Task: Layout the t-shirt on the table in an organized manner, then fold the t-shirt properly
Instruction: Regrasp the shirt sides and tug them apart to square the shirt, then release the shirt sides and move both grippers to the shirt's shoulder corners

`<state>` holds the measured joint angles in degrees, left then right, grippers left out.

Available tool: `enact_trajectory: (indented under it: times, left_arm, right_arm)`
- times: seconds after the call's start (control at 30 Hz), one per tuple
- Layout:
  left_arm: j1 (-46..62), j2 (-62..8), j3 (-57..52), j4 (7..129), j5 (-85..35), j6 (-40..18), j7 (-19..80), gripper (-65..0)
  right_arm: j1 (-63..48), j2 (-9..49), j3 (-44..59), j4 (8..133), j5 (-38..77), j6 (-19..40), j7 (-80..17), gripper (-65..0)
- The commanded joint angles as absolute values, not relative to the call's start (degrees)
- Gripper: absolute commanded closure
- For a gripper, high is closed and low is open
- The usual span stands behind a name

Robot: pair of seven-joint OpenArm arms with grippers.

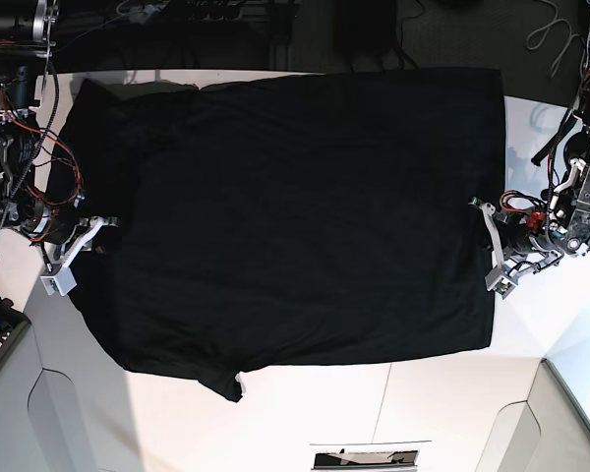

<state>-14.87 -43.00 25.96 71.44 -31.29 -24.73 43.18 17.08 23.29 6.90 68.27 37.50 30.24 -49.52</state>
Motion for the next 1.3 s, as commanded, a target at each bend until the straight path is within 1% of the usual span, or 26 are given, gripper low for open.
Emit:
enact_trajectory:
  times: [0.0,0.13,0.3,0.4,0.6,0.8,0.87,0.9,0.93,0.97,1.03,1.07,1.1,1.27]
  left_arm:
    - [-14.9,-43.3,26.1,71.3,-30.0,-25.1,43.6,-1.3]
    - [-16.1,-41.4,26.1,67.7,-25.9,-24.7,40.1,-1.3]
    - [-21.2,-35.8,26.1,54.8,-23.4,-25.3,40.4,-1.3]
    - [-23.9,-33.3,26.1,49.1,-21.6,-25.3,39.2,-1.3]
    - [-28.3,-32.1,26.1,46.9,-21.6,-25.1,38.1,-1.3]
    - [-32.2,-32.0,26.1,44.9,-21.6,-25.1,38.5,-1.3]
    - [-32.4,-32.1,26.1,44.9,-21.6,-24.4,38.6,-1.3]
    - [-32.4,-32.1,26.1,44.9,-21.6,-22.8,38.7,-1.8]
    - [-32.4,-32.3,26.1,44.9,-21.6,-21.1,38.9,-4.3]
    - [-32.4,-32.5,26.1,45.0,-22.0,-20.1,39.0,-9.0]
    - [-32.5,-33.5,26.1,45.8,-24.9,-20.3,39.6,-17.2]
    - [-32.4,-34.2,26.1,46.7,-26.7,-20.8,40.2,-19.6]
    - [-32.3,-35.0,26.1,47.6,-28.0,-20.8,40.8,-20.7]
    - [-32.2,-40.6,26.1,52.2,-31.1,-20.8,41.9,-20.9]
  right_arm:
    - [17.8,24.0,7.3,69.0,36.8,30.7,-47.4,0.0]
    - [17.4,23.9,7.3,66.3,31.8,30.7,-41.1,0.0]
    - [17.5,23.9,7.3,62.0,29.5,30.7,-33.3,0.0]
    - [17.8,23.9,7.3,60.4,27.8,30.7,-31.0,0.0]
    - [17.8,23.9,7.3,59.3,24.3,30.6,-25.2,0.0]
    - [20.6,23.4,7.3,57.4,21.8,30.2,-22.9,0.0]
    - [21.8,23.3,7.3,57.3,21.8,30.2,-22.9,0.0]
    - [22.4,23.3,7.3,57.3,21.8,30.2,-23.0,0.0]
    - [23.1,23.3,7.3,57.4,21.8,30.2,-23.0,0.0]
    - [23.8,23.4,7.4,57.5,21.8,30.2,-23.5,0.0]
    - [24.9,23.3,8.1,58.7,22.1,30.2,-25.8,0.0]
    - [25.0,23.3,8.8,60.0,22.7,30.2,-27.5,0.0]
    - [25.0,23.3,9.8,61.9,23.8,30.2,-29.6,0.0]
    - [23.9,23.4,17.4,72.0,31.9,30.2,-40.9,0.0]
